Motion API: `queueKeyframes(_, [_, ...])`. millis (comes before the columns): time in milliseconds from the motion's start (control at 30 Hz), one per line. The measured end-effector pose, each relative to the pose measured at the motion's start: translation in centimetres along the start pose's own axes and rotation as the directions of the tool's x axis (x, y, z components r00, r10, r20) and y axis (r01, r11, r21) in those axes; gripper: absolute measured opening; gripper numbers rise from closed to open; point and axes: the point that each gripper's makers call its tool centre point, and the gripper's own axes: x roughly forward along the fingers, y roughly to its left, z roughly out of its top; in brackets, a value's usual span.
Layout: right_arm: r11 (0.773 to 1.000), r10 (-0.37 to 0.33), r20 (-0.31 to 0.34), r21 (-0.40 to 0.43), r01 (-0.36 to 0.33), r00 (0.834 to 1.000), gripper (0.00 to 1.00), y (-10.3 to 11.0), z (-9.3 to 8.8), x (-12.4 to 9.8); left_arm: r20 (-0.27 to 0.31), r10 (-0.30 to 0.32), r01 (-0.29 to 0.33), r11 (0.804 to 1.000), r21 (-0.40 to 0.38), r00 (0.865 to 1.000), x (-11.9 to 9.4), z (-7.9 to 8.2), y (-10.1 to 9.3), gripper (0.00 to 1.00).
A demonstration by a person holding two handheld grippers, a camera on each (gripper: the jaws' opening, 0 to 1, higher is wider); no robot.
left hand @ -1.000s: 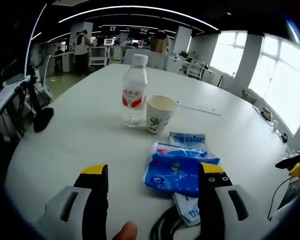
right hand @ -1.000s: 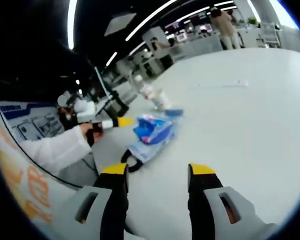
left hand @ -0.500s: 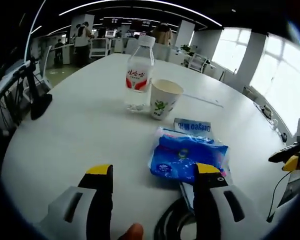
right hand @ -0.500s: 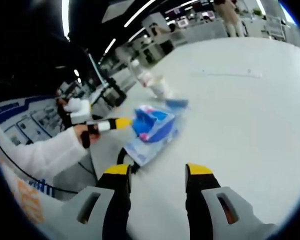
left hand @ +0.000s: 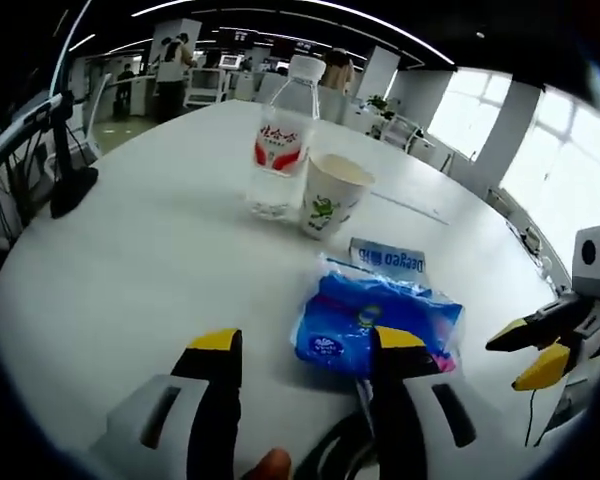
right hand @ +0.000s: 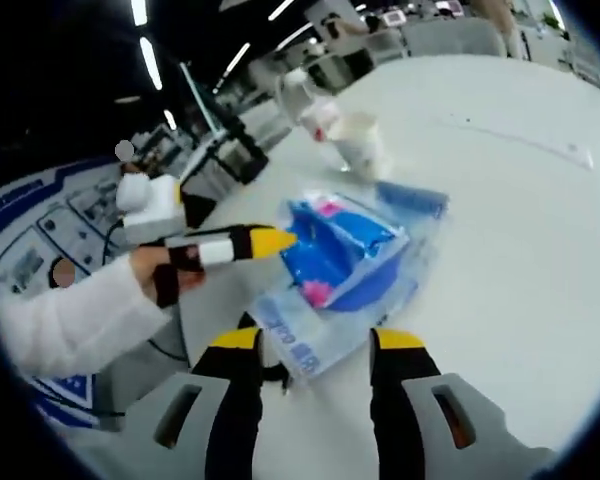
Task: Arrange the tabletop items into an orderly group along one side of the table until the central work area is clear of visible clutter.
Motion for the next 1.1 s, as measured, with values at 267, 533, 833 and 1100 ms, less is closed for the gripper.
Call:
queueKeyframes(267, [0.997, -0.036, 0.045, 0.077, 0.032, 0.998, 0.35, -0.9, 1.8, 1.5, -0.012, -0.002, 0.002, 1.000, 0.009, 1.000, 0.1, -0.5, 0.2, 0.32])
queueKeyframes(533, [0.992, -0.054, 0.083, 0.117, 0.045, 0.995, 0.33, -1.3, 3.0, 2.5, 0.000, -0.016, 0.016, 0.999, -0.030, 1.000, 0.2, -0.3, -0.1, 0.12])
queueKeyframes(833, [0.989, -0.139, 0.038, 0.054, 0.137, 0.989, 0.12, -3.0, 2.6, 3.0, 0.027, -0.003, 0.004, 1.000, -0.026, 1.000, -0.6, -0.7, -1.3, 0.01])
queueKeyframes(1100, [0.976, -0.130, 0.119, 0.189, 0.107, 0.984, 0.01, -3.2, 2.7, 1.8, 0.073, -0.019, 0.023, 0.998, -0.050, 0.997, -2.8, -0.3, -2.5, 0.00])
